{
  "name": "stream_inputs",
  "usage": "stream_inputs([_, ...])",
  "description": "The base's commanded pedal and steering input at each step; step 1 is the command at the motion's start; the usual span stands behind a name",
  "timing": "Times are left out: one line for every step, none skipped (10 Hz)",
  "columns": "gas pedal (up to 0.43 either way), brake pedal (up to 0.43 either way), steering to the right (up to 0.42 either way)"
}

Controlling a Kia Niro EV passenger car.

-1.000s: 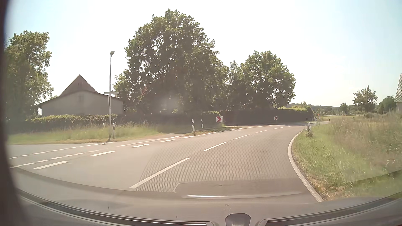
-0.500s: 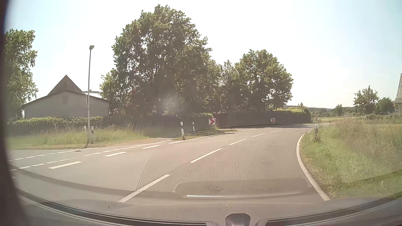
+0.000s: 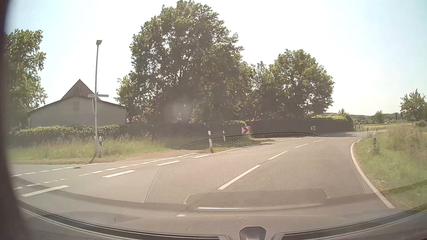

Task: Follow the waypoints while adhering to traffic rules and regulations

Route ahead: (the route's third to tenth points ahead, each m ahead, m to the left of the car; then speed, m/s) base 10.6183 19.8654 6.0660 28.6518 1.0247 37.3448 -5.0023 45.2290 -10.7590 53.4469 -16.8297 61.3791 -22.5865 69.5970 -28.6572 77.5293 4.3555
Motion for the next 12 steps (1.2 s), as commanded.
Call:
stream_inputs([0.177,0.006,-0.310])
stream_inputs([0.189,0.006,-0.342])
stream_inputs([0.189,0.006,-0.375])
stream_inputs([0.189,0.006,-0.402])
stream_inputs([0.189,0.006,-0.421])
stream_inputs([0.197,0.006,-0.439])
stream_inputs([0.197,0.006,-0.451])
stream_inputs([0.209,0.006,-0.466])
stream_inputs([0.209,0.006,-0.483])
stream_inputs([0.220,0.006,-0.494])
stream_inputs([0.228,0.006,-0.498])
stream_inputs([0.240,0.006,-0.498])
